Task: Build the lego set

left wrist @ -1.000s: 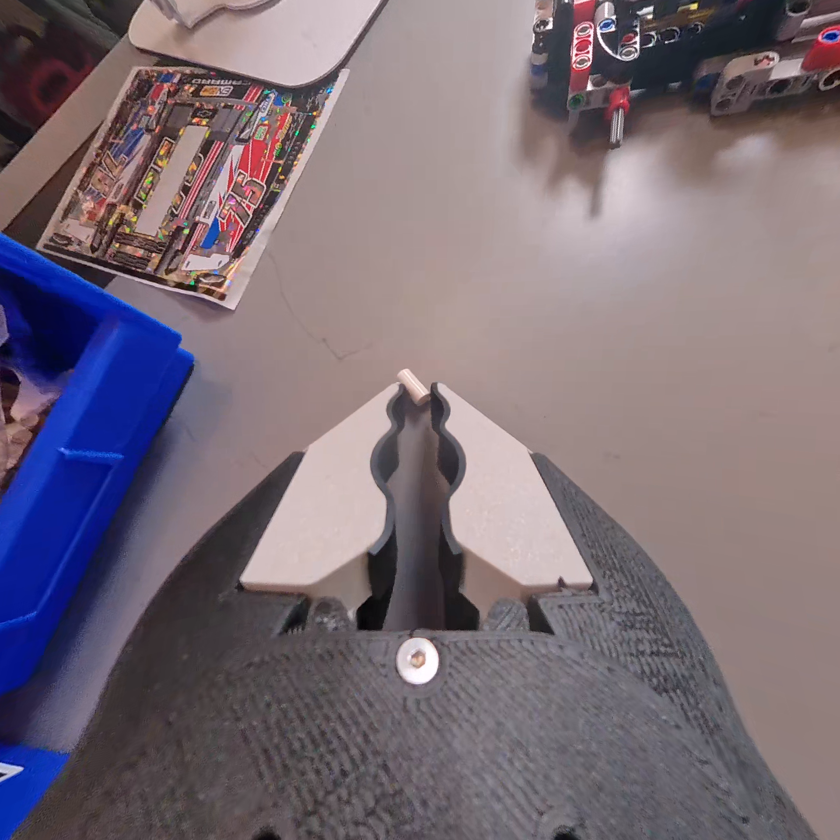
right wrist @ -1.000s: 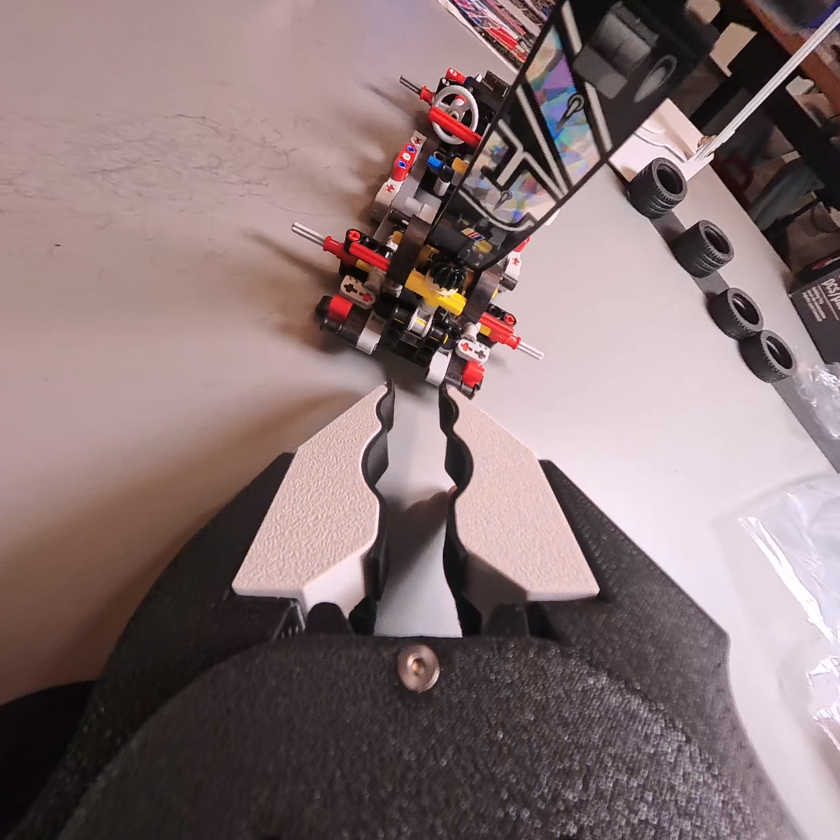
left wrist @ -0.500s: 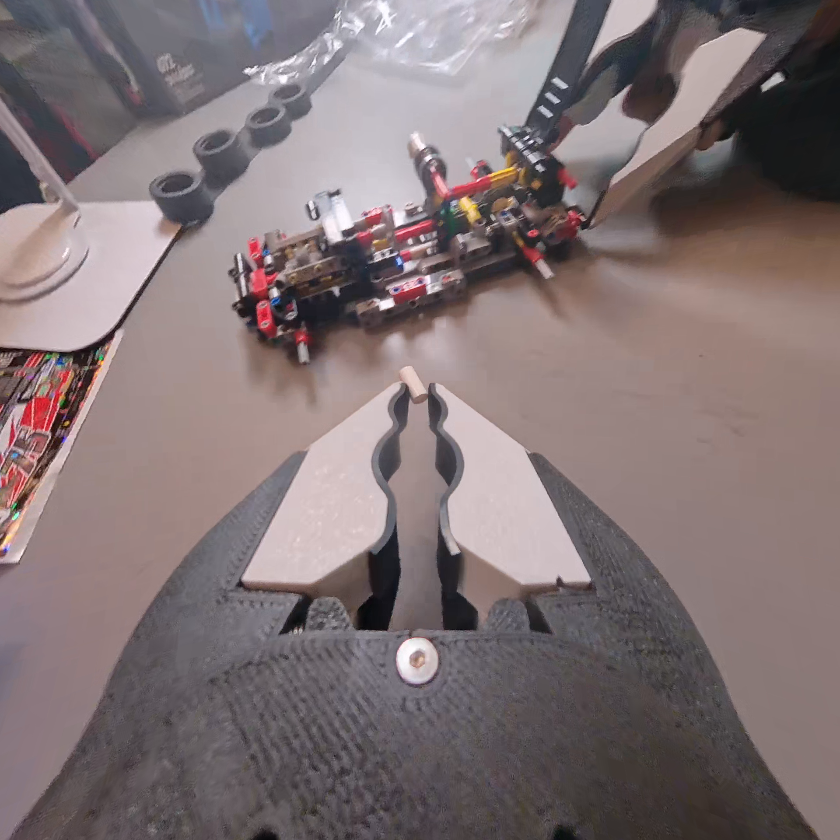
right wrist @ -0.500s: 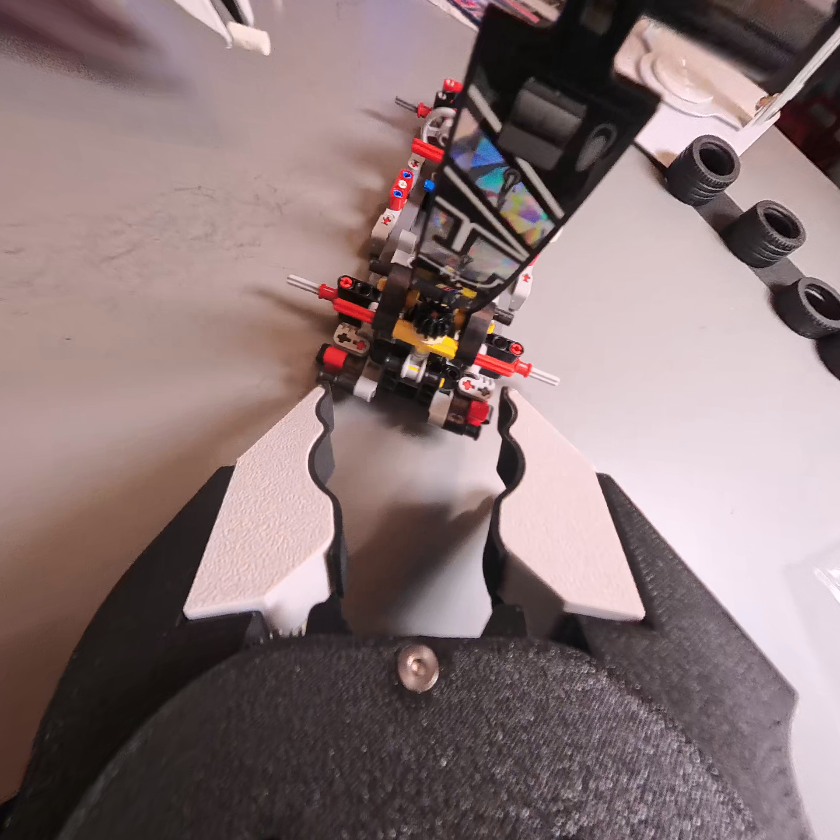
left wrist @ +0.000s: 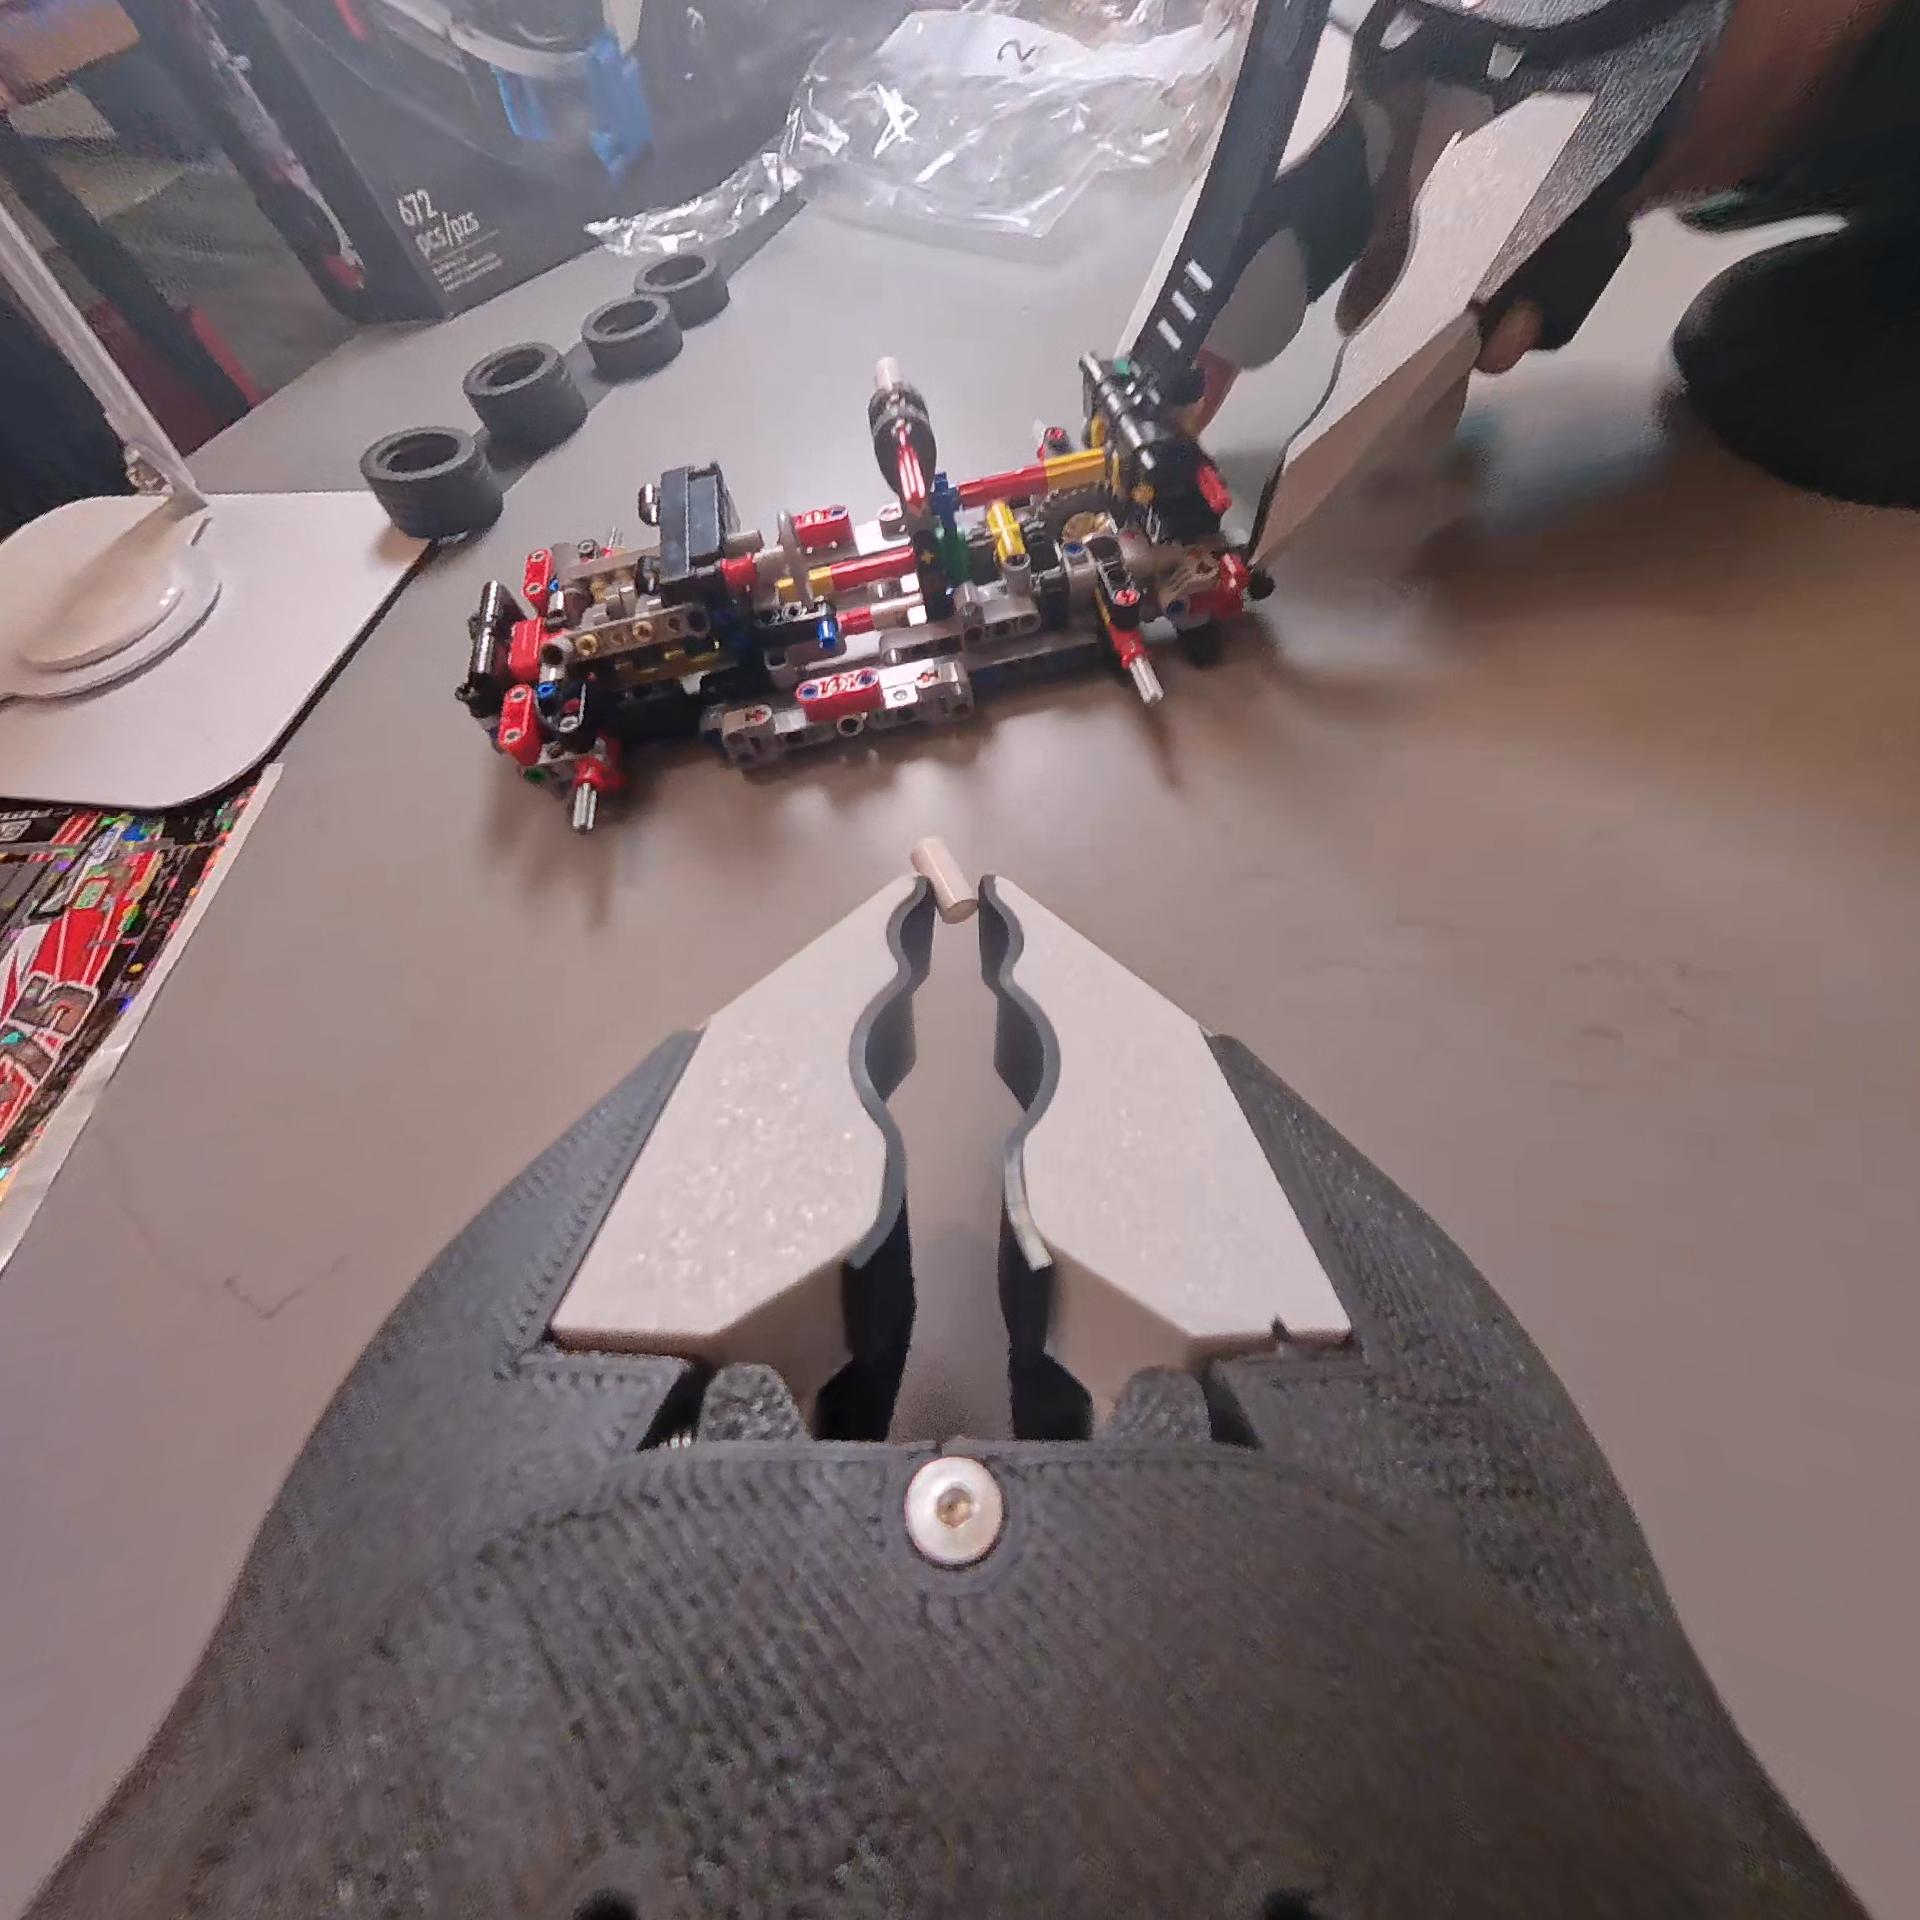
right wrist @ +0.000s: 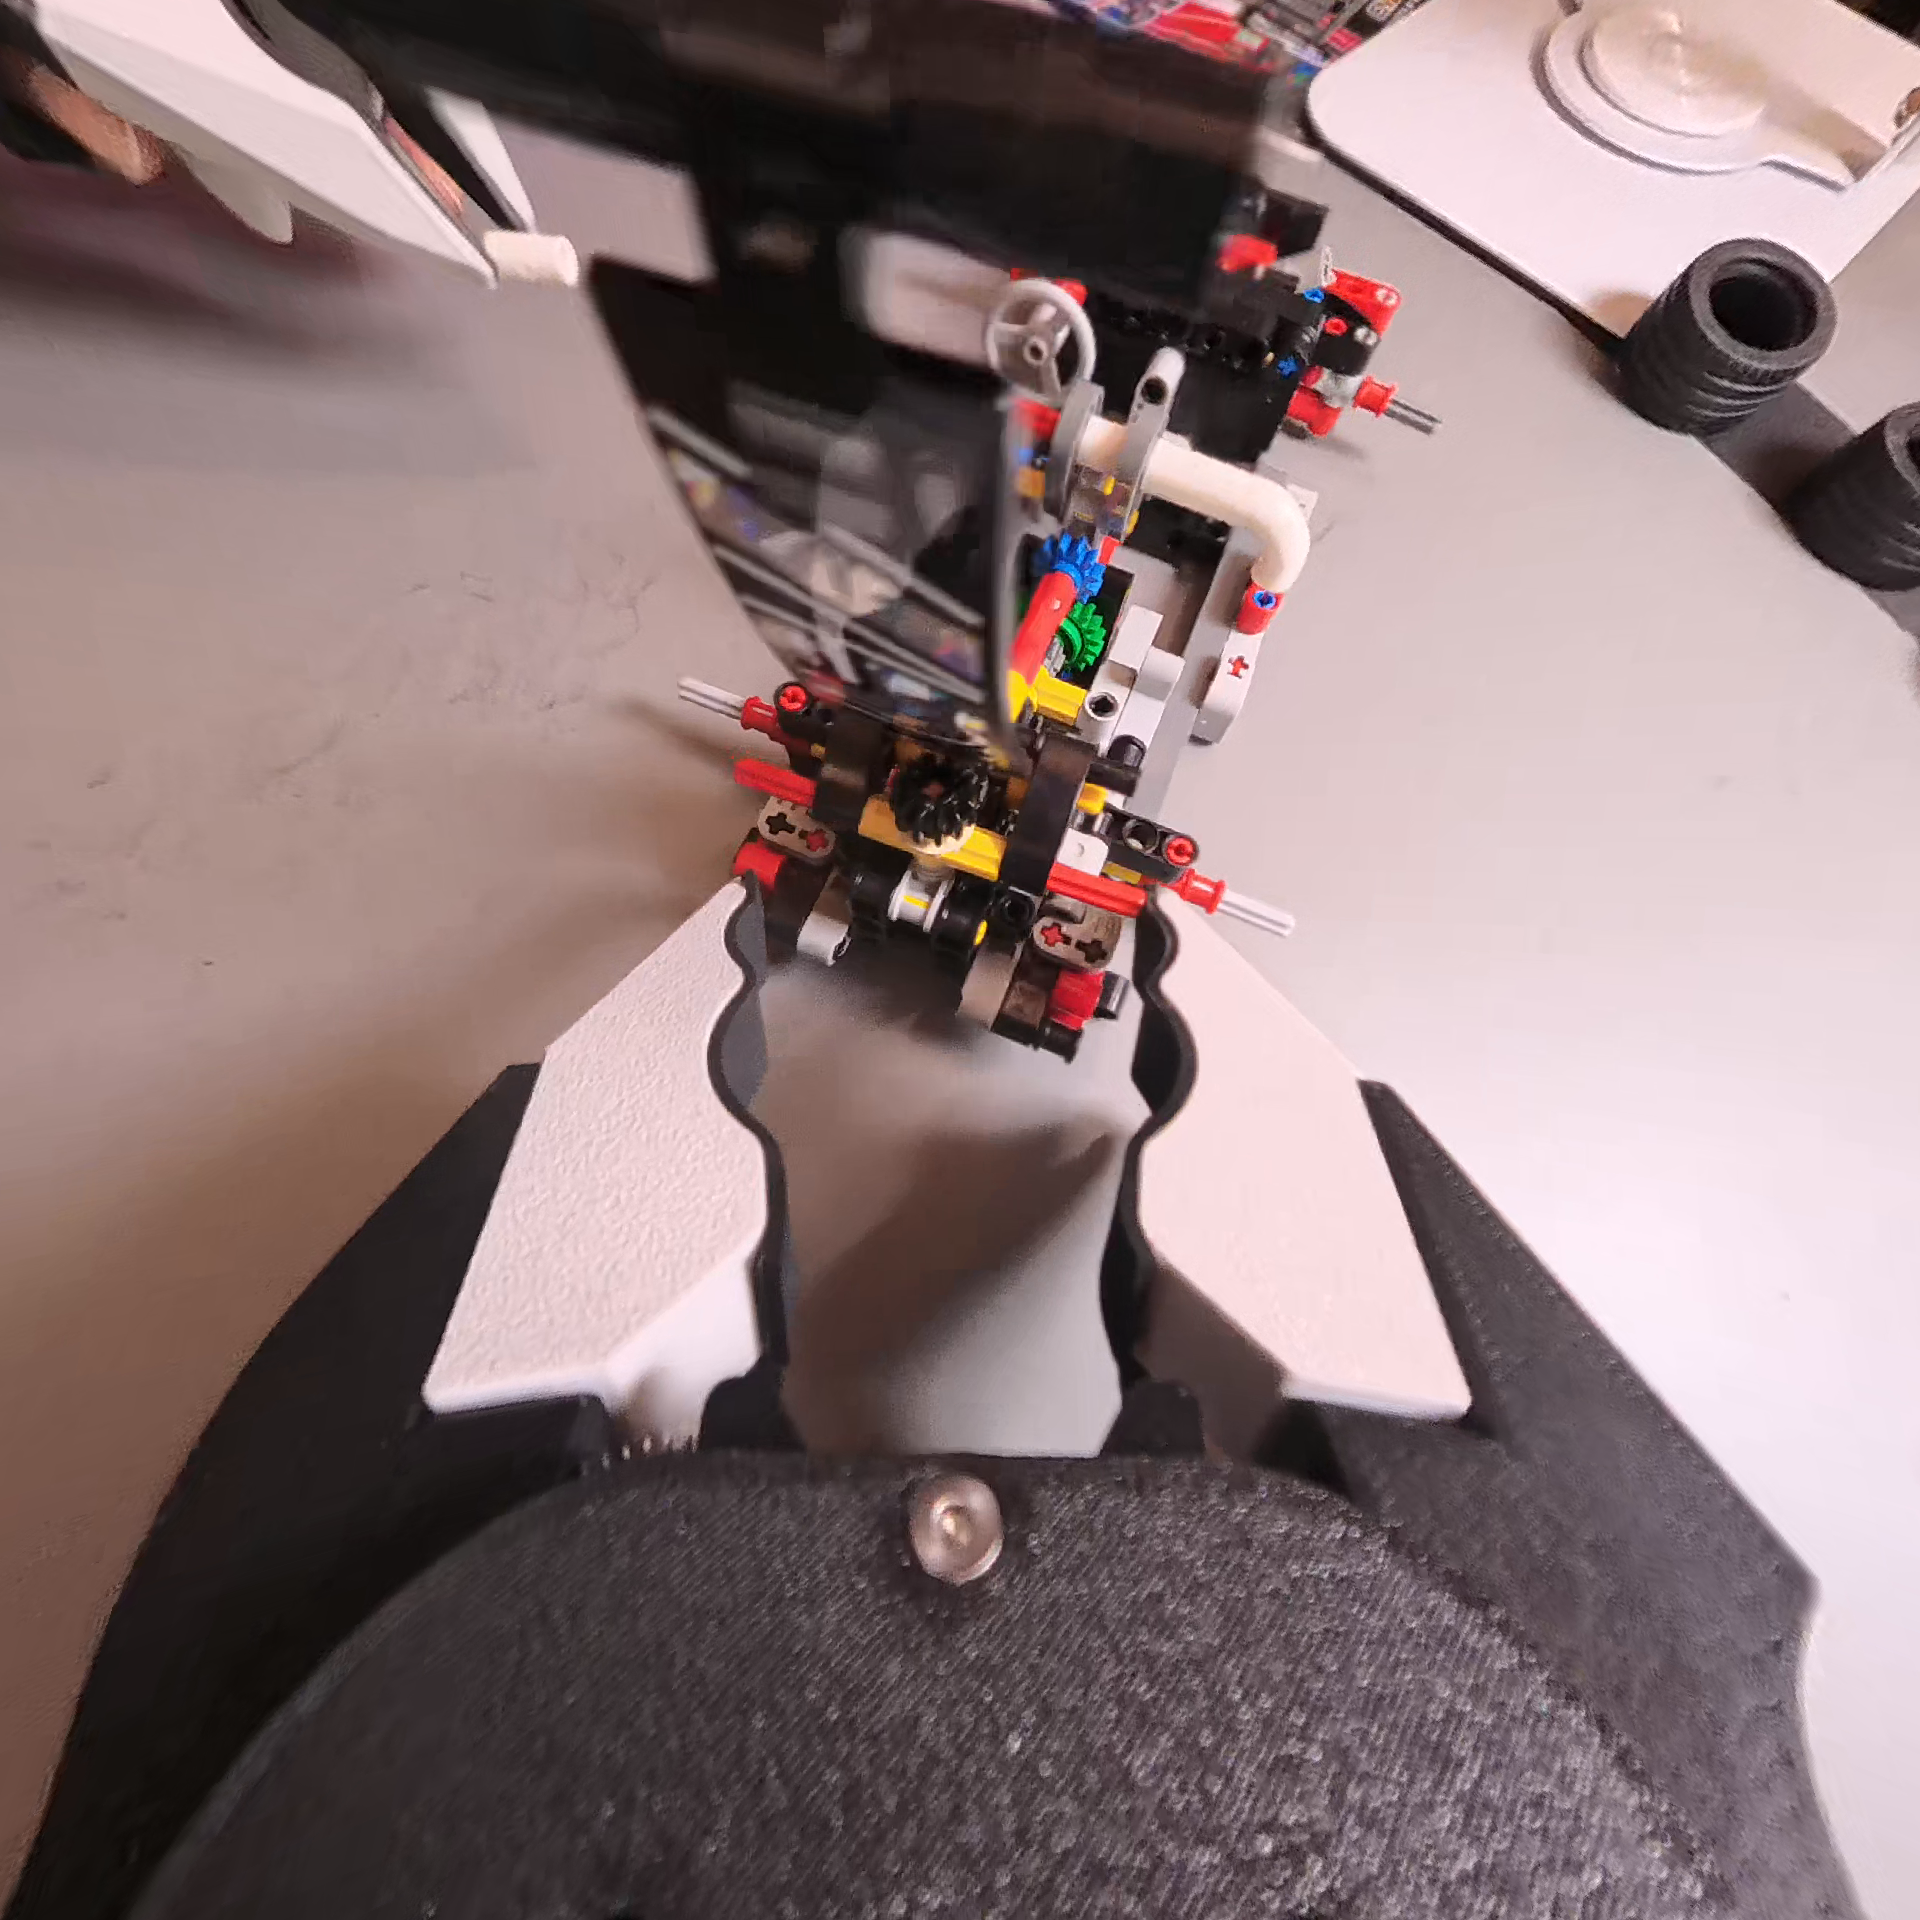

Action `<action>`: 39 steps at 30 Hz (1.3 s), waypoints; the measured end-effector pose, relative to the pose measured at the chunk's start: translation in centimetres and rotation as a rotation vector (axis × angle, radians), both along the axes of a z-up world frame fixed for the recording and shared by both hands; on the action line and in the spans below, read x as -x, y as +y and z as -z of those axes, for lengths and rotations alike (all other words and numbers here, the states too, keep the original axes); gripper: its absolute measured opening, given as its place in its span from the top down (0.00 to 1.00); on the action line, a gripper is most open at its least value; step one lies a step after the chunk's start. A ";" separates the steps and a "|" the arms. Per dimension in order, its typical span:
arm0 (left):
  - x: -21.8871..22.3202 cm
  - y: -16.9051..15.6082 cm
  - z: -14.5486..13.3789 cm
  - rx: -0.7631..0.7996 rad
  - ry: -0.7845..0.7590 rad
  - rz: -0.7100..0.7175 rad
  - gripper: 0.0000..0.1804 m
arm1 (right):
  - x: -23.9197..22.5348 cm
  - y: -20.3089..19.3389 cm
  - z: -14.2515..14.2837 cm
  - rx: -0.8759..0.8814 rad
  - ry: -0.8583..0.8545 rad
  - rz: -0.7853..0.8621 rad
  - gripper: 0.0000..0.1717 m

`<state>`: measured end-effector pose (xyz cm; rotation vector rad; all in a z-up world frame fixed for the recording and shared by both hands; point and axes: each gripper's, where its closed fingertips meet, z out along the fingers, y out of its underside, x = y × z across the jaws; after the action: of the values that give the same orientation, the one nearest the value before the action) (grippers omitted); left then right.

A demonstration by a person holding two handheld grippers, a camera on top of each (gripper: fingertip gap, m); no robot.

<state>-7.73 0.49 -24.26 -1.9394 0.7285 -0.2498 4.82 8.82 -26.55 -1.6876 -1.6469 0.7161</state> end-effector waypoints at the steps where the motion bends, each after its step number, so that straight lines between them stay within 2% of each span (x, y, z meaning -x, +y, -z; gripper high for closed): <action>1: 0.6 0.1 0.5 0.014 0.031 -0.024 0.97 | -0.1 0.6 -0.1 -0.017 -0.020 -0.006 0.60; 3: 2.3 0.4 1.2 0.038 0.105 -0.088 0.97 | -0.6 2.0 -0.3 -0.074 -0.045 -0.052 0.61; 4: 3.1 0.8 1.5 0.051 0.138 -0.122 0.97 | -0.9 2.8 -0.4 -0.098 -0.048 -0.080 0.68; 6: 4.8 1.8 1.4 0.056 0.180 -0.190 0.97 | -1.3 4.0 -0.4 -0.111 -0.040 -0.136 0.68; 9: 7.3 3.5 1.7 0.077 0.210 -0.259 0.97 | -1.5 7.0 -0.5 -0.120 -0.025 -0.075 0.69; 12: 9.4 4.7 2.6 0.103 0.241 -0.302 0.97 | -1.9 10.1 -0.6 -0.176 -0.021 0.030 0.75; 17: 10.4 5.5 3.5 0.123 0.254 -0.328 0.96 | -1.7 10.7 -0.4 -0.092 0.053 0.084 0.74; 21: 10.6 5.7 3.9 0.124 0.267 -0.332 0.96 | -1.1 10.5 -0.4 -0.089 0.077 0.093 0.74; 23: 10.6 5.7 3.8 0.112 0.250 -0.328 0.91 | -1.4 10.6 -0.6 -0.098 0.063 0.107 0.72; 25: 10.3 5.4 2.3 0.068 0.175 -0.334 0.85 | -2.1 10.5 -2.0 -0.121 0.081 0.142 0.71; 28: 9.0 3.4 -3.2 -0.099 -0.019 -0.343 0.76 | -3.3 8.7 -6.1 -0.135 0.208 0.219 0.70; 30: 7.7 0.8 -7.3 -0.192 -0.192 -0.346 0.75 | -4.0 6.0 -8.9 -0.120 0.314 0.271 0.69; 32: 6.6 -2.2 -10.2 -0.263 -0.297 -0.373 0.74 | -5.0 2.9 -10.7 -0.144 0.374 0.321 0.67; 35: 5.1 -6.8 -10.9 -0.306 -0.327 -0.462 0.73 | -6.5 -2.1 -10.3 -0.121 0.381 0.393 0.63; 39: 2.7 -10.7 -7.9 -0.267 -0.349 -0.566 0.70 | -7.9 -7.1 -7.0 -0.124 0.332 0.451 0.53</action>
<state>-10.39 -10.22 -16.32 -1.7043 -0.0282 -0.1254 12.71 1.76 -19.50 -1.6637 -1.0137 0.6131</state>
